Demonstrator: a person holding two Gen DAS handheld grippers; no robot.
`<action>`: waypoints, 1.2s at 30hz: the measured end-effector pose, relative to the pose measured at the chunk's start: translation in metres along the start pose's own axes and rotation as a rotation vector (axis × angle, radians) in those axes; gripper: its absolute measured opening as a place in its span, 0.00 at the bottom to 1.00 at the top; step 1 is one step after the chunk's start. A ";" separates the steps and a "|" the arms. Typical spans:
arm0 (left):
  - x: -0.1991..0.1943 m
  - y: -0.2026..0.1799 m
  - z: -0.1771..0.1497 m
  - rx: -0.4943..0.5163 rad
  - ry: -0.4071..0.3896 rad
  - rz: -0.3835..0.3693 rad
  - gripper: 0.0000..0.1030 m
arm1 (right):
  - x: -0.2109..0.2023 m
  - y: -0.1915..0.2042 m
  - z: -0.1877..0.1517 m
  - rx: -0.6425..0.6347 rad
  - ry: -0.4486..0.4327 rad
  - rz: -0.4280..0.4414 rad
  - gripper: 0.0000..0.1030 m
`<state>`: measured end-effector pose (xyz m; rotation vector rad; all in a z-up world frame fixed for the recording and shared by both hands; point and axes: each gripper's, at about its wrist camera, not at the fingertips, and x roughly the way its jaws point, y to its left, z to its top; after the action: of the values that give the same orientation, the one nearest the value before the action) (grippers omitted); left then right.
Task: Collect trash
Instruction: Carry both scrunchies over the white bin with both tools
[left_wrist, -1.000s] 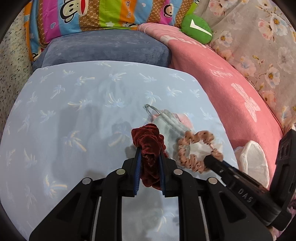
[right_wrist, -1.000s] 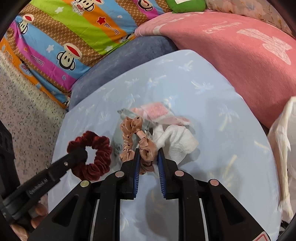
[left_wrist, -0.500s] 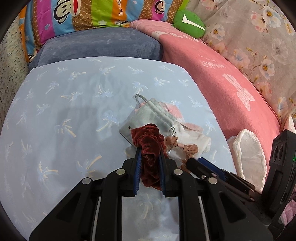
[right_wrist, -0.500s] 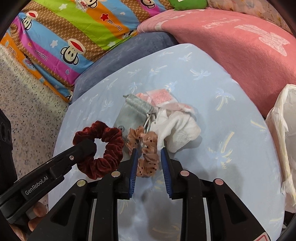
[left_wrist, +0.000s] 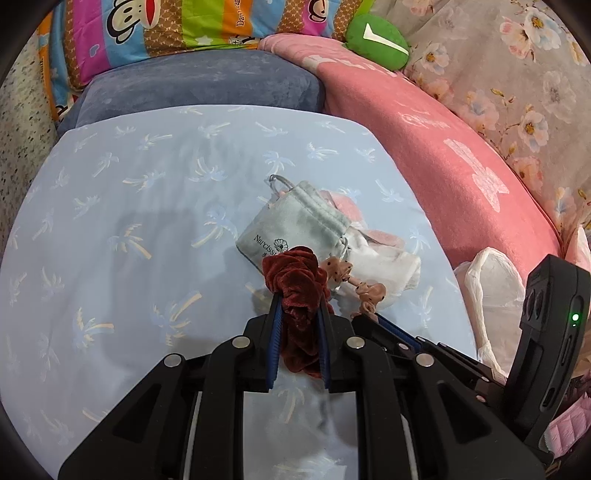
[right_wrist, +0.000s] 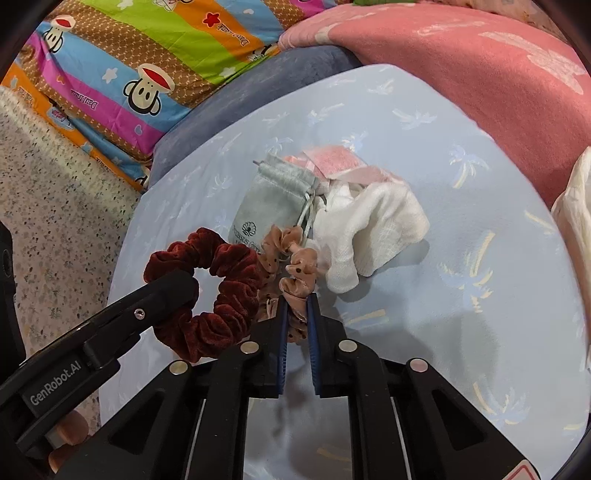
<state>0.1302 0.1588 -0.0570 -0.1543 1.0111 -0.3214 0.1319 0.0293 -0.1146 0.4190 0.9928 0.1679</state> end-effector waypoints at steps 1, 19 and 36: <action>-0.002 -0.002 0.001 0.004 -0.005 -0.001 0.16 | -0.005 0.001 0.002 -0.004 -0.012 0.003 0.10; -0.030 -0.097 0.018 0.147 -0.097 -0.108 0.16 | -0.149 -0.036 0.033 -0.013 -0.315 -0.044 0.09; -0.014 -0.219 0.004 0.322 -0.050 -0.237 0.17 | -0.245 -0.157 0.012 0.151 -0.459 -0.158 0.09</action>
<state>0.0845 -0.0425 0.0165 0.0104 0.8798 -0.6882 0.0009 -0.1962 0.0156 0.4874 0.5831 -0.1437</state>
